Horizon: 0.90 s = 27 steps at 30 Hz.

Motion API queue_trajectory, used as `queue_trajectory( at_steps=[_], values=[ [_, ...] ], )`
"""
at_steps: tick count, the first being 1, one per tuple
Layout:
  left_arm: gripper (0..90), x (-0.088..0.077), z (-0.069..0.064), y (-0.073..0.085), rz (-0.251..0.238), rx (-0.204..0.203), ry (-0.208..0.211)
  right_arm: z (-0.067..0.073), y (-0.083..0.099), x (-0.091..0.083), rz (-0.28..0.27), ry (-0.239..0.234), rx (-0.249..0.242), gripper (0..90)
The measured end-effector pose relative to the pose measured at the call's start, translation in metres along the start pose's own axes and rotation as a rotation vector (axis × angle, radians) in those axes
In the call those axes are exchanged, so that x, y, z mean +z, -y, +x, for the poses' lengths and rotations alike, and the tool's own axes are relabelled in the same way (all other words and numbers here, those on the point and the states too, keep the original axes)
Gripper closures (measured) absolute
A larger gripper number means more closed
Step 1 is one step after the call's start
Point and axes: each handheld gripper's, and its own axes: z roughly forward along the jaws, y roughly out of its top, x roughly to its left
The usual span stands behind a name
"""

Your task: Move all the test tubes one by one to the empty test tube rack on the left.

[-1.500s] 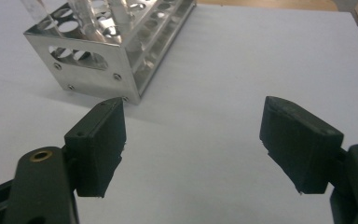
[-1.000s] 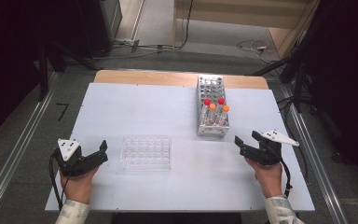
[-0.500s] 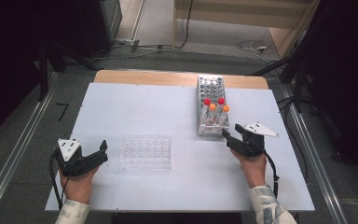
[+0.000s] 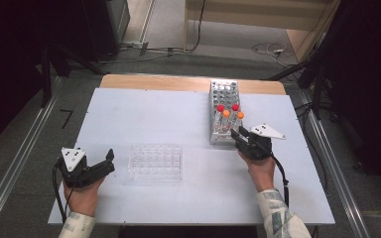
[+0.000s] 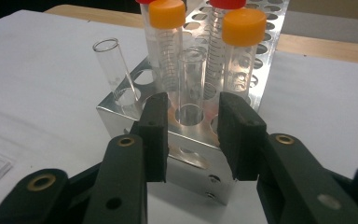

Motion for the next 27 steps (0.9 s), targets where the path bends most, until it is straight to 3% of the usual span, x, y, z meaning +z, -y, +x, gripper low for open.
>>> queue_trajectory(
  at_steps=[6, 27],
  values=[
    [1.6, 0.000, 0.000, 0.000, -0.006, -0.001, 0.000, 0.003, -0.006, 0.008, 0.003, 0.014, -0.022, 65.7],
    [1.7, -0.001, 0.001, 0.000, 0.004, 0.002, 0.001, 0.002, -0.005, 0.021, 0.006, 0.022, -0.011, 72.7]
  ],
)
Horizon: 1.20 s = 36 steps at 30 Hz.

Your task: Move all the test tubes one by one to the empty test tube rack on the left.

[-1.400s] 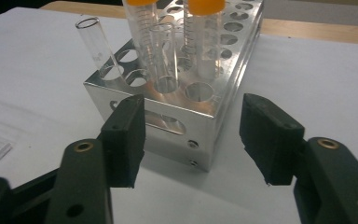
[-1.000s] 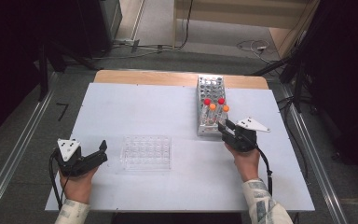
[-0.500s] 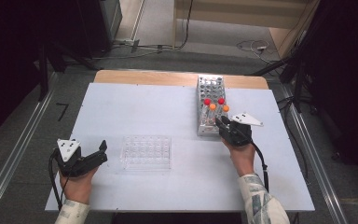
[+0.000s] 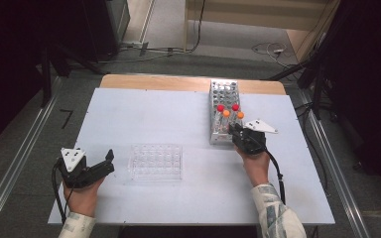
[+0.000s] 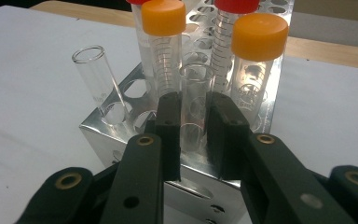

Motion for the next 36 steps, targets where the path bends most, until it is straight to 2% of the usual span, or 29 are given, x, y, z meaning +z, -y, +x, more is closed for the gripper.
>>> queue_trajectory(
  at_steps=[8, 20, 24, 30, 33, 36],
  values=[
    [1.7, 0.000, 0.000, 0.000, 0.001, -0.002, 0.000, 0.001, -0.006, -0.006, -0.023, -0.002, 0.003, 73.1],
    [1.7, 0.000, -0.001, 0.000, 0.006, -0.002, 0.006, 0.004, -0.031, -0.030, -0.097, 0.001, -0.010, 73.4],
    [2.0, -0.001, -0.001, -0.001, 0.007, -0.002, 0.008, 0.005, -0.037, -0.043, -0.126, -0.020, -0.010, 73.4],
    [3.2, -0.006, -0.003, -0.006, -0.002, -0.013, 0.033, 0.010, -0.037, -0.050, -0.124, -0.051, -0.022, 73.4],
    [3.2, -0.010, -0.007, -0.011, -0.013, -0.014, 0.056, 0.012, -0.035, -0.052, -0.121, -0.067, -0.018, 73.4],
    [3.7, -0.012, -0.016, -0.015, -0.011, 0.005, 0.072, 0.016, -0.033, -0.055, -0.121, -0.090, -0.023, 73.4]
  ],
)
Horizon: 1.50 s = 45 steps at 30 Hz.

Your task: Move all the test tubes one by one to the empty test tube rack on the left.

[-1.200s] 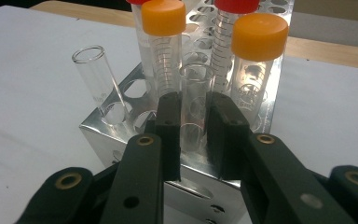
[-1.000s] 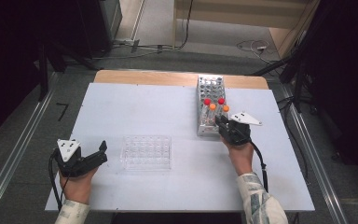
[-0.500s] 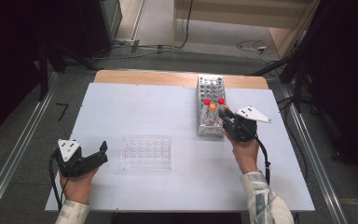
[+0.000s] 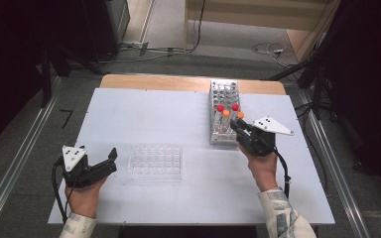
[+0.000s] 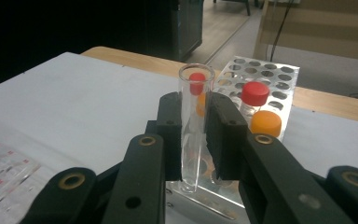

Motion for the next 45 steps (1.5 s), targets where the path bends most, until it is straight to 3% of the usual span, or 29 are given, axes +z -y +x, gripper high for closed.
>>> queue_trajectory(
  at_steps=[15, 23, 28, 39, 45],
  values=[
    [7.1, 0.008, -0.046, -0.014, 0.028, 0.065, 0.129, 0.026, 0.018, -0.004, 0.034, -0.094, -0.030, 73.3],
    [7.3, 0.016, -0.072, -0.020, 0.031, 0.092, 0.190, 0.048, 0.029, 0.000, 0.071, -0.142, -0.085, 73.4],
    [10.4, 0.020, -0.093, -0.024, 0.037, 0.114, 0.255, 0.058, 0.034, 0.004, 0.082, -0.161, -0.102, 73.4],
    [13.1, 0.031, -0.137, -0.032, 0.036, 0.157, 0.359, 0.065, 0.043, 0.010, 0.098, -0.180, -0.099, 73.3],
    [19.2, 0.042, -0.160, -0.036, 0.066, 0.143, 0.458, 0.066, 0.045, 0.011, 0.101, -0.186, -0.103, 73.3]
  ],
)
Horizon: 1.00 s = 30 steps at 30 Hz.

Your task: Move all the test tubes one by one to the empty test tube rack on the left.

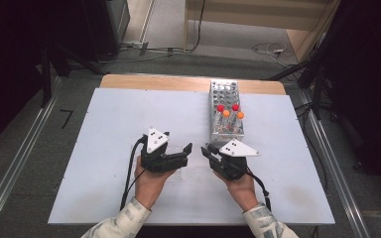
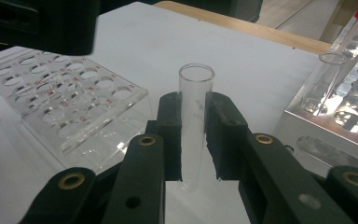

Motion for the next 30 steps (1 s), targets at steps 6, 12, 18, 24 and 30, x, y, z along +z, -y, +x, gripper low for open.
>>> queue_trajectory(
  at_steps=[6, 12, 18, 24, 30],
  values=[
    [27.6, 0.014, -0.013, -0.004, 0.016, 0.021, 0.063, 0.003, 0.001, 0.001, 0.000, -0.007, -0.011, 73.3],
    [43.7, 0.022, -0.016, -0.007, 0.031, 0.020, 0.135, 0.005, 0.001, 0.002, 0.000, -0.015, -0.011, 73.3],
    [55.7, 0.026, -0.020, -0.006, 0.053, 0.043, 0.162, 0.006, 0.001, 0.002, 0.002, -0.017, -0.011, 73.3],
    [61.9, 0.028, -0.021, -0.006, 0.060, 0.038, 0.182, 0.006, 0.001, 0.002, 0.001, -0.019, -0.014, 73.3],
    [70.3, 0.030, -0.021, -0.006, 0.069, 0.030, 0.189, 0.007, 0.001, 0.002, -0.006, -0.017, -0.024, 73.3]
  ],
)
